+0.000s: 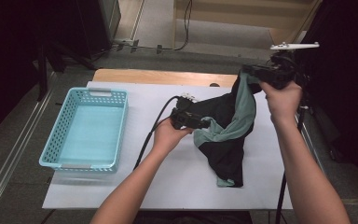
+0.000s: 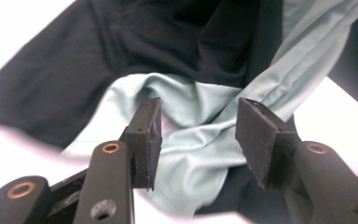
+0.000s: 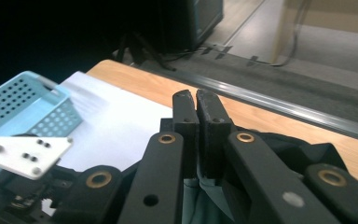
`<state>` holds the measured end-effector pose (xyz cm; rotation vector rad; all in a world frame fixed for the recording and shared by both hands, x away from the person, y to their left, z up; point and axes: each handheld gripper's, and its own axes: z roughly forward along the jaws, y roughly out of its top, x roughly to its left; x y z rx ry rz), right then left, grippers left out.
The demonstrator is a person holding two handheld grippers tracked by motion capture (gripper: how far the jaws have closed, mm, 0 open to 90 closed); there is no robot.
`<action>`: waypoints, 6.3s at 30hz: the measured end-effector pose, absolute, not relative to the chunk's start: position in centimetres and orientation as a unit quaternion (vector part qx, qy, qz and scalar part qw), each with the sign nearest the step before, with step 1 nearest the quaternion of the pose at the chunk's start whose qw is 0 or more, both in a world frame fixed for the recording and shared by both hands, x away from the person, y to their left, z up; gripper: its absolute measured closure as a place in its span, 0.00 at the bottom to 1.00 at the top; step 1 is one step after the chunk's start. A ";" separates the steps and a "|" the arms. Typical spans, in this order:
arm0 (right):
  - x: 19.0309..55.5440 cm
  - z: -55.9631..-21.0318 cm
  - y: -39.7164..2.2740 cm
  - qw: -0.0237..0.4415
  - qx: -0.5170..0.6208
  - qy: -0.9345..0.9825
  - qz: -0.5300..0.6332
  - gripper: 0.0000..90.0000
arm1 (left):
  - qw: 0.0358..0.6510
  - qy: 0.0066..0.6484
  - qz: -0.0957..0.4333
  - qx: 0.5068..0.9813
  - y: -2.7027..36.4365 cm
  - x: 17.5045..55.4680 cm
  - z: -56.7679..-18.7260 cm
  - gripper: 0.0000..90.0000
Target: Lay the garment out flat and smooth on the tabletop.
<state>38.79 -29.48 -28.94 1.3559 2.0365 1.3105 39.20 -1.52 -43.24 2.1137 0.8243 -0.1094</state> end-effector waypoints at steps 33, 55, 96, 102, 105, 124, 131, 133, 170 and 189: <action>40.9 -33.3 -18.0 0.109 0.396 0.812 0.415 0.58 | 0.426 0.380 -0.006 0.821 6.6 37.2 -44.0 0.48; 39.4 -39.0 -24.4 0.095 0.437 0.799 0.401 0.53 | 0.425 0.335 -0.025 0.840 1.7 38.4 -45.9 0.38; 35.2 -43.0 -32.2 0.108 0.490 0.768 0.398 0.44 | 0.407 0.343 -0.007 0.847 -0.4 41.3 -48.4 0.60; 34.4 -43.8 -33.0 0.109 0.497 0.764 0.397 0.42 | 0.380 0.329 0.018 0.864 -2.1 41.7 -49.6 0.51; 34.0 -44.2 -33.2 0.113 0.497 0.766 0.392 0.40 | 0.373 0.324 0.014 0.869 -2.6 41.7 -50.0 0.65; 32.7 -47.9 -30.7 0.067 0.483 0.793 0.364 0.52 | 0.371 0.379 0.032 0.847 3.0 42.7 -45.1 0.99; 32.6 -46.9 -27.4 0.032 0.455 0.807 0.375 0.94 | 0.376 0.413 0.047 0.828 5.6 42.9 -43.6 0.99; 32.3 -46.2 -26.4 0.034 0.443 0.810 0.383 0.94 | 0.379 0.422 0.051 0.822 6.2 42.9 -43.2 0.99; 36.8 -47.9 -27.7 0.096 0.499 0.771 0.384 0.46 | 0.372 0.465 0.053 0.802 7.9 42.2 -44.7 0.97; 38.6 -51.1 -24.6 0.124 0.474 0.810 0.320 0.81 | 0.372 0.471 0.046 0.798 7.8 42.3 -45.4 0.97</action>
